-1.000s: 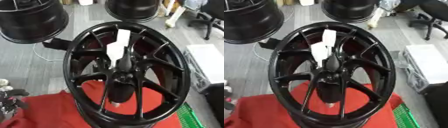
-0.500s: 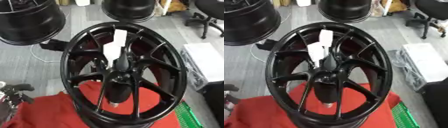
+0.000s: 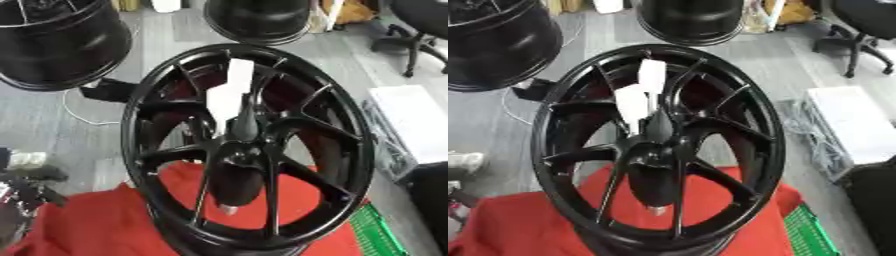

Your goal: Pull the pin out of the wheel hub.

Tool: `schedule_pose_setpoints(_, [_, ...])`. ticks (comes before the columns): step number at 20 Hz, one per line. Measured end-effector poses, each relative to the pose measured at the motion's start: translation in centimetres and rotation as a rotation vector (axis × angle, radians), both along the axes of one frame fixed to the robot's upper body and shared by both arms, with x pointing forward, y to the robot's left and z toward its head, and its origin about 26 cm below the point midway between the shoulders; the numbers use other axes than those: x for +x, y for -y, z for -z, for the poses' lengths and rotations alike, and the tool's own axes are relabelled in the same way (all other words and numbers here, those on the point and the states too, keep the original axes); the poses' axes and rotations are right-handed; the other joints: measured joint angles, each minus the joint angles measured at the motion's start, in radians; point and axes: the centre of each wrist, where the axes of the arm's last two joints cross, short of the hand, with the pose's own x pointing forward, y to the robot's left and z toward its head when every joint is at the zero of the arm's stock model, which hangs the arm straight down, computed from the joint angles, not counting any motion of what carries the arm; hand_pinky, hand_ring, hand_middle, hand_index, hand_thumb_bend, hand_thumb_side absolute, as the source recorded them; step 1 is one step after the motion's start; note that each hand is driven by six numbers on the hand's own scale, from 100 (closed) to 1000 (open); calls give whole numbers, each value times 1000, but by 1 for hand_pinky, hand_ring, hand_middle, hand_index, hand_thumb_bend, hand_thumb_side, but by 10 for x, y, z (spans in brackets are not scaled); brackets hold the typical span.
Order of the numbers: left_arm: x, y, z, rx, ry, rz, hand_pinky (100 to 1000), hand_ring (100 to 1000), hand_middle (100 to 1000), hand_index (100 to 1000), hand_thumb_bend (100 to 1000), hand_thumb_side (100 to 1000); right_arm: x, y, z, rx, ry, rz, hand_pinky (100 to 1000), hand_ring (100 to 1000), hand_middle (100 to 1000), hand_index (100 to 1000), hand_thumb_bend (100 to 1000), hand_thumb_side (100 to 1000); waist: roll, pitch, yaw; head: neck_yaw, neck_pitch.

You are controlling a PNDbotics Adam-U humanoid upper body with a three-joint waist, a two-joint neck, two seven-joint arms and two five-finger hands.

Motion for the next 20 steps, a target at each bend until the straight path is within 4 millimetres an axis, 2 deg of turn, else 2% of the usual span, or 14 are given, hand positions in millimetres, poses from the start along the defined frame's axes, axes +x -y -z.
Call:
schedule_pose_setpoints(1, [0,-1,0,-9,5,-17,686,509,686,791,109,982,-1,4,8,18,-16,19,627,859,743,827,100,198,12,17,-22,6,-10])
schedule_pose_setpoints(2, [0,-1,-1,-20,14,-33,686,509,686,791,108,982,-1,9,22,51,-44,47,730,949,835,871,100,488,30,36,-47,12,-20])
schedule_pose_setpoints(3, [2,-1,-2,-29,26,-48,686,509,686,791,108,982,-2,15,41,96,-81,77,743,960,847,875,100,563,50,48,-69,19,-30])
schedule_pose_setpoints(4, [2,0,-4,-37,37,-61,686,509,686,791,107,981,-4,20,63,145,-122,110,772,986,873,884,100,774,62,49,-85,24,-37])
schedule_pose_setpoints(6, [3,0,-6,-45,47,-73,686,509,686,791,107,981,-10,29,103,238,-200,180,790,996,885,886,100,931,62,49,-89,28,-46])
schedule_pose_setpoints(7, [3,0,-6,-45,49,-76,686,509,686,791,106,980,-14,33,122,282,-234,216,794,999,886,886,100,973,58,49,-79,27,-49])
schedule_pose_setpoints(8, [3,0,-6,-45,50,-76,686,509,686,791,106,980,-20,36,141,328,-267,256,796,998,886,887,100,1000,56,49,-70,23,-50])
schedule_pose_setpoints(11, [3,2,-6,-43,50,-68,686,509,687,791,106,980,-44,46,195,461,-359,394,797,995,887,888,100,1000,56,48,-41,2,-50])
schedule_pose_setpoints(15, [4,6,-5,-38,47,-34,686,509,687,791,106,980,-88,55,259,625,-457,604,798,993,884,888,100,1000,47,37,3,-35,-48])
schedule_pose_setpoints(17, [4,8,-5,-35,43,-17,686,509,687,791,107,981,-107,57,285,706,-485,705,797,992,881,887,100,1000,40,33,19,-52,-44])
schedule_pose_setpoints(20, [4,10,-4,-33,38,1,686,509,687,791,107,981,-111,54,308,799,-492,810,789,990,871,884,100,1000,33,32,27,-67,-40])
